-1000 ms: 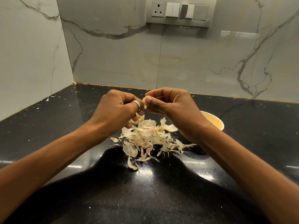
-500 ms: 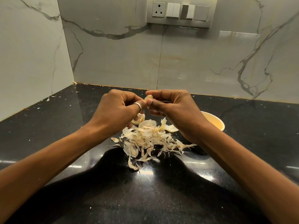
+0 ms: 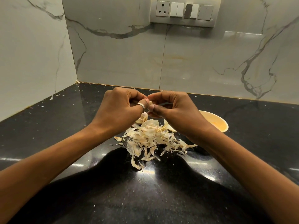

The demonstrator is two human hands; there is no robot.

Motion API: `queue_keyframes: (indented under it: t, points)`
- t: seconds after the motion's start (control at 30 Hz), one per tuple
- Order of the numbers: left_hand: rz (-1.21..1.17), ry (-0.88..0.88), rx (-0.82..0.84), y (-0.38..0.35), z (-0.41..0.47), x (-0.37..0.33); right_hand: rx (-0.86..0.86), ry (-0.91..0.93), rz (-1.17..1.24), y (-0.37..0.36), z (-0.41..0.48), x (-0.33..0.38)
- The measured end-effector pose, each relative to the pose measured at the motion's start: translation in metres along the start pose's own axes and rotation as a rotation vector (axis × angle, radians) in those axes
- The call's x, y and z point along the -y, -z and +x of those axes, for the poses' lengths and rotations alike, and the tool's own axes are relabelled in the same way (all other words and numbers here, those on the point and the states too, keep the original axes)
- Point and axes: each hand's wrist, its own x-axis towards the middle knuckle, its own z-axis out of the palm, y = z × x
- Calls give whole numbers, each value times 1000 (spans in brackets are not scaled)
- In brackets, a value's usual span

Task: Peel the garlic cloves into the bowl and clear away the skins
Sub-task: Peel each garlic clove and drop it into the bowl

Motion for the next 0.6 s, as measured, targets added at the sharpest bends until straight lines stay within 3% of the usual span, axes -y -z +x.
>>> queue_keyframes:
  t: [0.6]
  points:
    - [116, -108, -39, -4, -3, 4, -44, 29, -39, -4, -3, 2]
